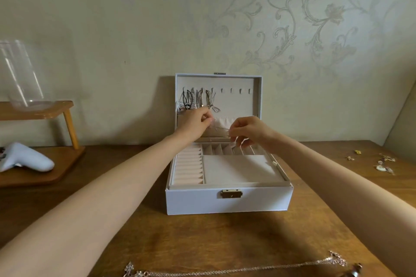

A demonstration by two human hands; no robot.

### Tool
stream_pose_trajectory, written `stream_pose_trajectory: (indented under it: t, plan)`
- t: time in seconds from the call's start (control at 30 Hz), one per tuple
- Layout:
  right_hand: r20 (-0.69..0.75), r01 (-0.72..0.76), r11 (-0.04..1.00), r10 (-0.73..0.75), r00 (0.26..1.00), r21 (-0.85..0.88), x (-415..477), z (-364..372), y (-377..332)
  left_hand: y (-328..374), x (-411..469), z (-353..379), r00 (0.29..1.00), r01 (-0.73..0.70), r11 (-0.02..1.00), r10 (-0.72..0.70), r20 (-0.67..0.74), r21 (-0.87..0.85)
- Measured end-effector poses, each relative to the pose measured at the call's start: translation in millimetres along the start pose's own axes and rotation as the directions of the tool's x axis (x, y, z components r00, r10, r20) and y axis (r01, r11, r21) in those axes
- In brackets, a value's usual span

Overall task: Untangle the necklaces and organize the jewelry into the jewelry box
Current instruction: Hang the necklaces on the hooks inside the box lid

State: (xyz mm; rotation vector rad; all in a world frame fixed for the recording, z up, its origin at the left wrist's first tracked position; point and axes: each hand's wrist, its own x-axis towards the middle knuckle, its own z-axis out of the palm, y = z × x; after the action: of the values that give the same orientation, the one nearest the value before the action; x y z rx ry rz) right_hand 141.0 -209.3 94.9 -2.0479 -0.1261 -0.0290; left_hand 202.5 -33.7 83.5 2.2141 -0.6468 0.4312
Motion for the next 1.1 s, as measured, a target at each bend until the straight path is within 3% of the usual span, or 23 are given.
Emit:
stream_pose_trajectory:
  t: [0.1,0.2,0.3,0.4,0.73,0.97,1.1]
  plan:
    - [-0.209,0.067,0.997,-0.061,0.976,0.023,17,-2,2,-4,6,3,0.993,0.051,0.995,-0.060,-0.106,-0.087]
    - [-0.415,0.197,0.954,-0.276,0.867,-0.225,37,0,2,-5,9,6,0.991,0.051,0.994,-0.064,-0.122,-0.101]
    - [-0.376,0.161,0.779,-0.459,0.805,-0.606,47,2,3,-4,6,6,0.998,0.013,0.999,-0.010,-0.070,0.040]
    - [-0.387,0.101,0.697,-0.507,0.770,-0.710,53,2,8,-3,4,2,0.997,-0.024,0.990,0.033,-0.064,0.137]
    - [-0.483,-0.045,0.825,-0.285,0.828,-0.564,56,-4,13,10,26,8,0.975,-0.014,0.955,0.078,-0.207,0.295]
    - [-0.425,-0.032,0.891,-0.184,0.886,-0.454,60,-1,12,16,35,5,0.972,0.030,0.990,0.003,-0.234,0.139]
    - [-0.455,0.014,0.932,-0.190,0.870,-0.362,56,-2,11,16,34,2,0.970,0.005,0.995,0.020,-0.244,0.102]
